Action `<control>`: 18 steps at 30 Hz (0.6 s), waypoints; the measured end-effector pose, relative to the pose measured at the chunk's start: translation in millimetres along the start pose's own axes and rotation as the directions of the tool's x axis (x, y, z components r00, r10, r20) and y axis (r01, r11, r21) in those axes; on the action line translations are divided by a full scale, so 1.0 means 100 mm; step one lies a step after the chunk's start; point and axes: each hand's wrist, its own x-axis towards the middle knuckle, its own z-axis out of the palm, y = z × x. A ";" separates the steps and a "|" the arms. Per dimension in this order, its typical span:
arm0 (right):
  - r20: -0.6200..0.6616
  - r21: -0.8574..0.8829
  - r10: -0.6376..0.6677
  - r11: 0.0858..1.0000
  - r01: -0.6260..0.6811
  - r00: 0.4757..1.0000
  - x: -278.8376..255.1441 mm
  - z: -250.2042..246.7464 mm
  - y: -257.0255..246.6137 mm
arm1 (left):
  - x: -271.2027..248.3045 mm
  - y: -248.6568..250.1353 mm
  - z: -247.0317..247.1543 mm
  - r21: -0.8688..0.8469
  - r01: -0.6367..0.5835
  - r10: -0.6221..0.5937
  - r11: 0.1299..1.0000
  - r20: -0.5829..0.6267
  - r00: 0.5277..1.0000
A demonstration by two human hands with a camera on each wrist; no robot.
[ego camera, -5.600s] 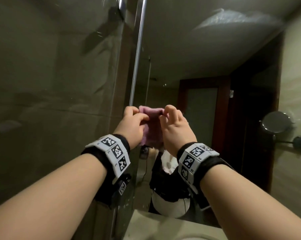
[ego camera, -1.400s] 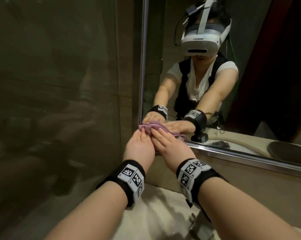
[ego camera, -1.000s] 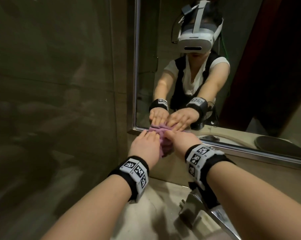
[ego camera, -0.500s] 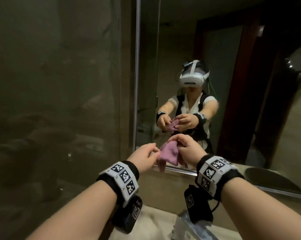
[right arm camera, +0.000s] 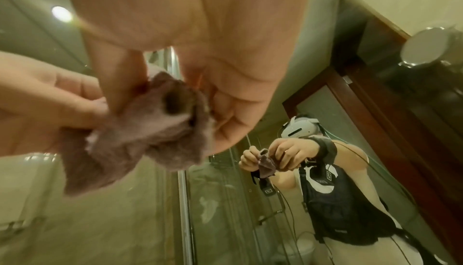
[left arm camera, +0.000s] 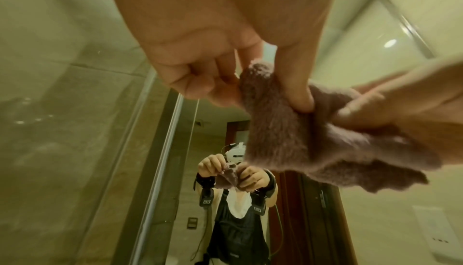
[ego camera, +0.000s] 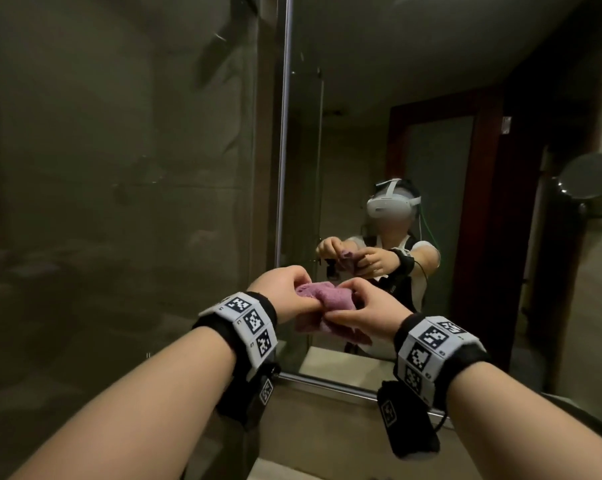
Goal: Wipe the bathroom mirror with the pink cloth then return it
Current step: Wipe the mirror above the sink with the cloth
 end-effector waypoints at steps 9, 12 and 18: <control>0.144 0.515 0.002 0.854 -0.077 0.990 0.20 -0.09 -0.06 | 0.15 -0.11 -0.29 0.072 -0.161 0.149 0.984 0.158 0.976; 0.080 0.493 0.001 0.869 -0.040 0.997 0.45 -0.10 -0.16 | 0.28 -0.24 -0.30 0.089 -0.149 0.149 0.985 0.014 0.989; -0.627 -0.097 -0.195 0.980 0.173 0.754 1.12 -0.73 -0.81 | 0.52 -0.68 -0.20 0.013 0.023 -0.024 1.000 0.121 0.992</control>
